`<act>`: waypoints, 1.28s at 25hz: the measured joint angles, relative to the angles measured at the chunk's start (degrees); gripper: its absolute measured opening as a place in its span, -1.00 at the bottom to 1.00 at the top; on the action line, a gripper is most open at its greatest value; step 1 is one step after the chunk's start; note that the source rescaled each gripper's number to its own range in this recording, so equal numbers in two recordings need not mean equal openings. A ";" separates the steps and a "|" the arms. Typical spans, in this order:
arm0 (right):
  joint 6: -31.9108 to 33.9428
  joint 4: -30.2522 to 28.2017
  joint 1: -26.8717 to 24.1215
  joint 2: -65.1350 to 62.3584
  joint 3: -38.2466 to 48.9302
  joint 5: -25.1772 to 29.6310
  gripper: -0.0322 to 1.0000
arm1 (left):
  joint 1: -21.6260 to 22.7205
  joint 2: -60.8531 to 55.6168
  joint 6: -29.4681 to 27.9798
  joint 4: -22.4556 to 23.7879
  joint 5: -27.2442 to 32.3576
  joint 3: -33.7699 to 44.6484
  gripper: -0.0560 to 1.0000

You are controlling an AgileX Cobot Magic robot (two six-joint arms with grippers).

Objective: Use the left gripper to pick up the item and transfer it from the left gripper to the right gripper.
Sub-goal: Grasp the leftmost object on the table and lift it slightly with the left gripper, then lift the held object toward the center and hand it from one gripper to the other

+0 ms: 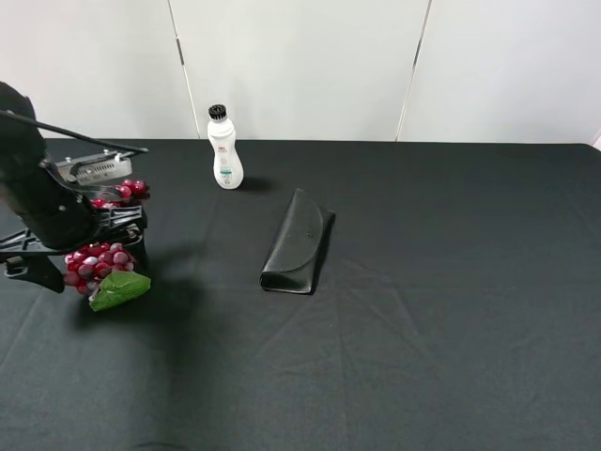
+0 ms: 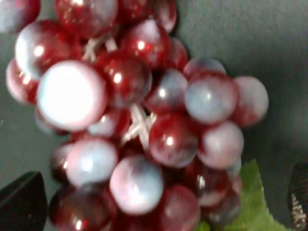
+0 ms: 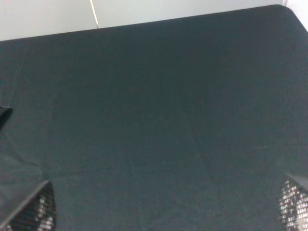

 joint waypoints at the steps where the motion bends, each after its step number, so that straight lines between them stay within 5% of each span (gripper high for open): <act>1: 0.00 0.00 0.00 0.00 0.00 0.00 1.00 | 0.00 0.58 -0.04 0.00 -0.73 0.00 1.00; 15: 0.00 0.00 0.00 0.00 0.00 0.00 1.00 | 0.00 5.16 -0.24 2.54 -7.08 -0.06 0.94; 23: 0.00 0.00 0.00 0.00 0.00 0.00 1.00 | 0.00 5.19 -0.24 2.93 -7.51 -0.06 -0.13; 26: 0.00 0.00 0.00 0.00 0.00 0.00 1.00 | 0.00 5.19 -0.24 2.93 -7.97 -0.06 -0.68; 32: 0.00 0.00 0.00 0.00 0.00 0.00 1.00 | 0.00 5.23 -0.24 2.83 -8.10 -0.06 -0.82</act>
